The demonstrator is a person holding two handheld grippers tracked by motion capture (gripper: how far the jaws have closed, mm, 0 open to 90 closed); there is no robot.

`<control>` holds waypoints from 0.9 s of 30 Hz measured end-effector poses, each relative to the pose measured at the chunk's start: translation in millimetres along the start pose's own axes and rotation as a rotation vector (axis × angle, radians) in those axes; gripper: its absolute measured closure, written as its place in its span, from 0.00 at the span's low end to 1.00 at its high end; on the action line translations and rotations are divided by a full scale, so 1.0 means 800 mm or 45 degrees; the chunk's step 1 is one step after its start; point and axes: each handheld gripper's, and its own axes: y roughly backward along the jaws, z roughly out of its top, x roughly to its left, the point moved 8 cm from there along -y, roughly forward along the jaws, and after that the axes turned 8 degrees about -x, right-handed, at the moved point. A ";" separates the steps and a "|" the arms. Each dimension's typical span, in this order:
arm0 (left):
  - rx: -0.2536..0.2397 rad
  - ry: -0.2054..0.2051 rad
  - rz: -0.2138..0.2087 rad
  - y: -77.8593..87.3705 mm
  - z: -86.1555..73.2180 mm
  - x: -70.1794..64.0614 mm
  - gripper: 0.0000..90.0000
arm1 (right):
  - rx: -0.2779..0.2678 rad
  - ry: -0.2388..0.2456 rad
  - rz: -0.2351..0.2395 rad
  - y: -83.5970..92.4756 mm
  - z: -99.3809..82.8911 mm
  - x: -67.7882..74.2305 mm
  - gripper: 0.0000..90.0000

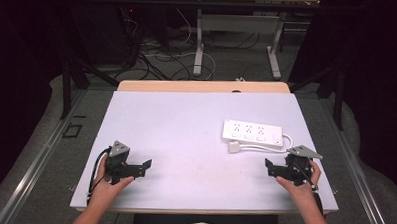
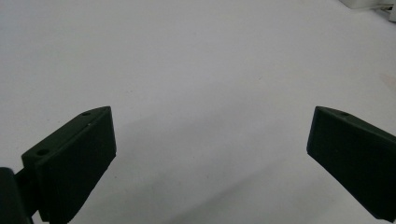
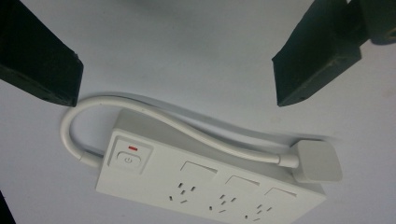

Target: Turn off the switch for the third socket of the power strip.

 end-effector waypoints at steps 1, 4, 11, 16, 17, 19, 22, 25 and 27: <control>0.003 -0.008 0.002 0.000 0.000 0.001 0.01 | 0.000 0.000 0.000 0.000 0.000 0.000 0.01; 0.004 -0.006 0.003 0.001 -0.001 0.001 0.02 | -0.002 0.010 0.009 -0.004 0.003 0.000 0.02; 0.005 -0.003 0.008 0.002 -0.001 -0.001 0.02 | 0.020 0.034 0.030 -0.015 0.005 0.004 0.02; 0.008 -0.017 0.004 0.001 -0.002 -0.001 0.02 | 0.037 0.060 0.041 -0.021 0.008 0.006 0.02; 0.009 -0.017 0.005 0.001 -0.002 -0.001 0.02 | 0.037 0.060 0.041 -0.021 0.008 0.006 0.02; 0.010 -0.017 0.005 0.001 -0.002 -0.001 0.02 | 0.043 0.068 0.054 -0.023 0.010 0.009 0.02; 0.013 -0.009 0.004 0.001 -0.003 -0.001 0.03 | 0.053 0.085 0.063 -0.027 0.012 0.012 0.02; 0.018 -0.015 0.002 0.001 -0.003 -0.001 0.03 | 0.069 0.087 0.077 -0.030 0.014 0.017 0.03; 0.019 -0.017 0.006 0.002 -0.003 -0.001 0.03 | 0.074 0.091 0.086 -0.032 0.016 0.020 0.03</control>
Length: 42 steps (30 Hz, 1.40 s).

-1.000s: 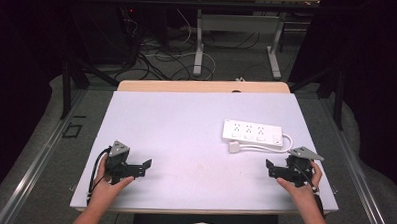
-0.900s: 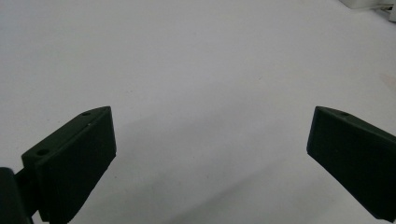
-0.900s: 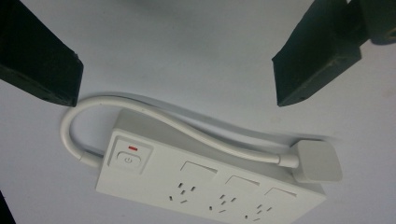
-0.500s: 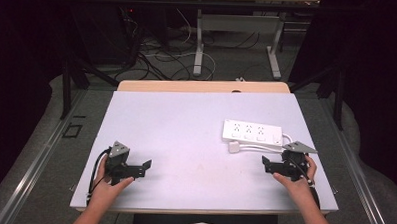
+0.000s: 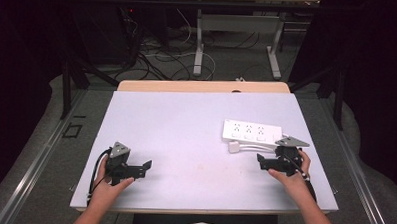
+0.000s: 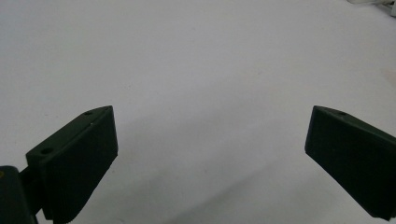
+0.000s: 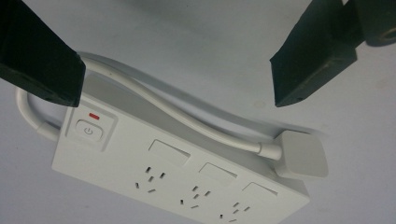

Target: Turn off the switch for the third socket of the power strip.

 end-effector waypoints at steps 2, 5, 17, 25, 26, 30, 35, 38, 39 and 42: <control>0.000 0.002 -0.001 0.000 0.000 0.000 0.03 | 0.008 0.007 0.004 -0.002 0.003 0.001 0.03; 0.001 0.002 0.000 0.000 0.000 0.000 0.03 | 0.012 0.006 0.007 -0.004 0.007 0.002 0.04; -0.001 0.009 0.001 -0.001 0.000 -0.001 0.04 | 0.043 0.044 0.038 -0.005 0.025 0.004 0.04; -0.002 0.001 -0.003 -0.001 0.000 0.000 0.04 | 0.064 0.071 0.065 -0.009 0.040 0.009 0.04; -0.001 0.001 0.000 -0.001 0.000 0.000 0.04 | 0.069 0.073 0.064 -0.009 0.041 0.010 0.04; 0.000 0.001 -0.002 -0.001 -0.001 0.000 0.04 | 0.079 0.085 0.080 -0.013 0.048 0.015 0.05; -0.001 0.002 -0.002 -0.001 -0.001 0.000 0.04 | 0.105 0.121 0.097 -0.017 0.055 0.020 0.05; 0.001 0.001 -0.002 -0.001 -0.001 0.000 0.04 | 0.128 0.132 0.099 -0.019 0.059 0.023 0.07; 0.006 -0.004 -0.002 0.000 -0.001 0.000 0.04 | 0.136 0.133 0.104 -0.020 0.060 0.025 0.07; 0.006 0.004 0.000 -0.001 -0.001 0.000 0.04 | 0.163 0.167 0.118 -0.022 0.065 0.030 0.07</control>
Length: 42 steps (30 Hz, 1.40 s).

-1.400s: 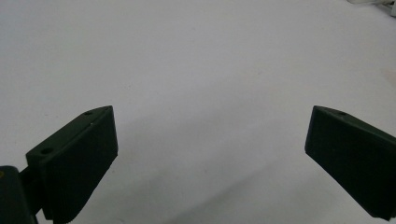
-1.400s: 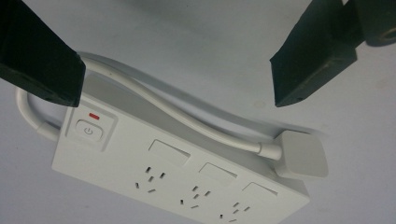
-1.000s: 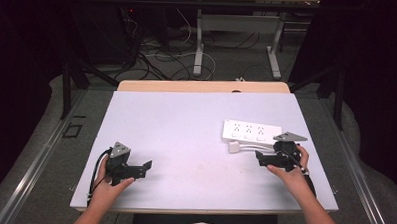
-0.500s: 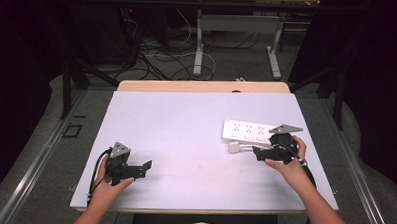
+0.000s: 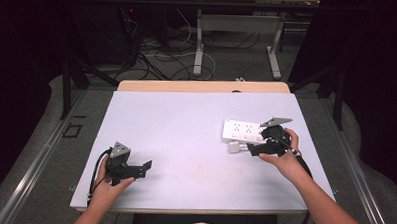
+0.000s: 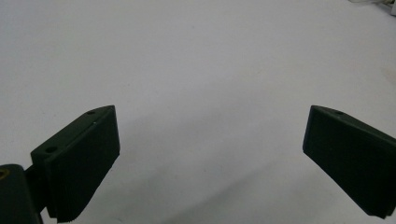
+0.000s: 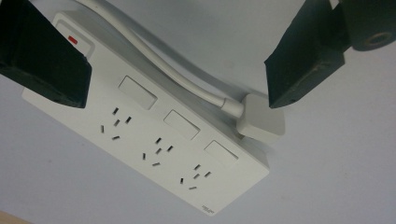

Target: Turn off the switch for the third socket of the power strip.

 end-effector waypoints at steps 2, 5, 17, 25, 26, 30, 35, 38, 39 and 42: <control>0.001 -0.001 -0.001 0.000 0.000 0.000 0.04 | 0.008 0.007 0.005 -0.001 0.001 0.002 0.07; 0.004 -0.012 -0.002 0.000 0.000 0.000 0.04 | 0.033 0.041 0.010 -0.002 0.005 0.005 0.08; 0.006 -0.011 -0.002 0.000 0.000 0.000 0.05 | 0.108 0.141 0.035 -0.012 0.017 0.016 0.21; 0.003 0.000 -0.002 -0.001 0.000 0.000 0.06 | 0.127 0.168 0.062 -0.017 0.026 0.019 0.31; 0.003 0.000 -0.003 -0.001 0.000 0.000 0.06 | 0.136 0.158 0.072 -0.018 0.027 0.021 0.33; 0.004 -0.002 -0.003 -0.001 0.000 0.000 0.06 | 0.161 0.159 0.082 -0.020 0.033 0.021 0.39; 0.004 0.001 -0.003 -0.001 -0.001 0.000 0.06 | 0.176 0.184 0.094 -0.025 0.041 0.019 0.44; 0.005 0.002 -0.004 -0.001 -0.001 0.000 0.06 | 0.194 0.201 0.101 -0.030 0.044 0.018 0.46; 0.005 0.002 -0.003 -0.001 -0.001 0.000 0.06 | 0.195 0.204 0.109 -0.032 0.045 0.018 0.47; 0.004 0.002 -0.002 -0.001 -0.001 0.000 0.06 | 0.198 0.223 0.104 -0.038 0.047 0.018 0.48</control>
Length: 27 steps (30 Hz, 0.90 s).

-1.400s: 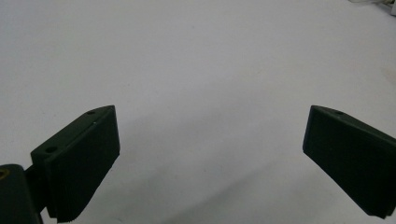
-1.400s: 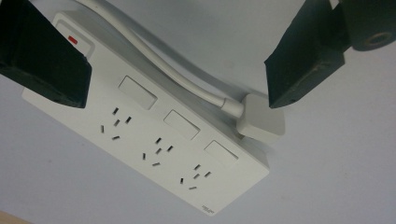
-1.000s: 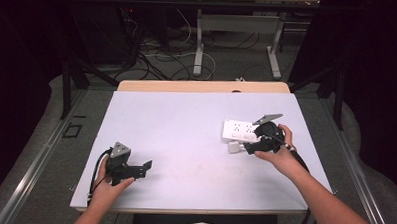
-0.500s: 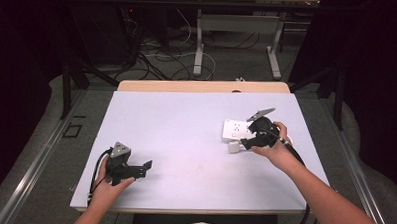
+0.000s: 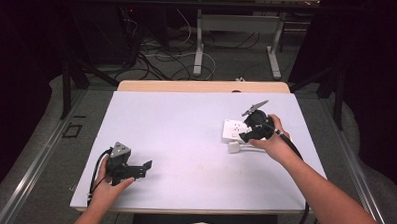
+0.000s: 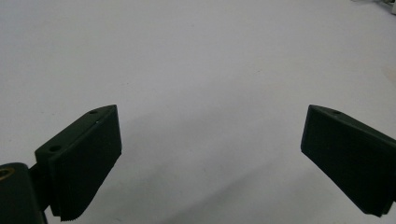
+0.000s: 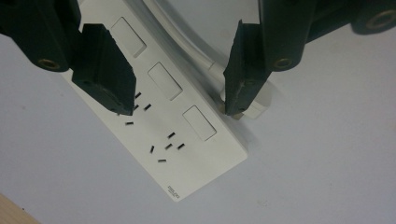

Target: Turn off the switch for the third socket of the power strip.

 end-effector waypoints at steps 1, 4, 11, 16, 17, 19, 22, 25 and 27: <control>0.000 0.000 0.000 0.000 0.000 0.000 0.06 | 0.005 0.005 0.011 -0.002 0.000 0.001 0.48; 0.000 0.000 -0.001 0.000 0.000 0.000 0.06 | 0.018 0.034 0.003 -0.007 0.001 0.002 0.48; 0.001 0.001 -0.003 0.000 0.000 0.000 0.06 | 0.018 0.073 0.031 -0.019 0.006 0.007 0.51; -0.005 0.012 -0.001 0.000 0.000 0.000 0.06 | 0.033 0.046 0.043 -0.026 0.005 0.007 0.57; -0.004 0.003 0.000 0.000 0.000 0.001 0.06 | 0.031 0.046 0.055 -0.028 0.005 0.007 0.59; -0.003 0.013 -0.001 0.000 0.000 0.000 0.06 | 0.048 0.033 0.052 -0.031 0.004 0.005 0.62; -0.005 0.014 -0.001 0.000 0.000 0.000 0.06 | 0.084 0.017 0.046 -0.036 0.003 0.004 0.66; 0.001 0.003 -0.001 0.000 0.000 0.002 0.06 | 0.059 0.005 0.072 -0.042 0.007 0.007 0.69; 0.001 0.014 -0.002 -0.001 0.000 0.001 0.06 | 0.059 -0.012 0.073 -0.046 0.010 0.010 0.72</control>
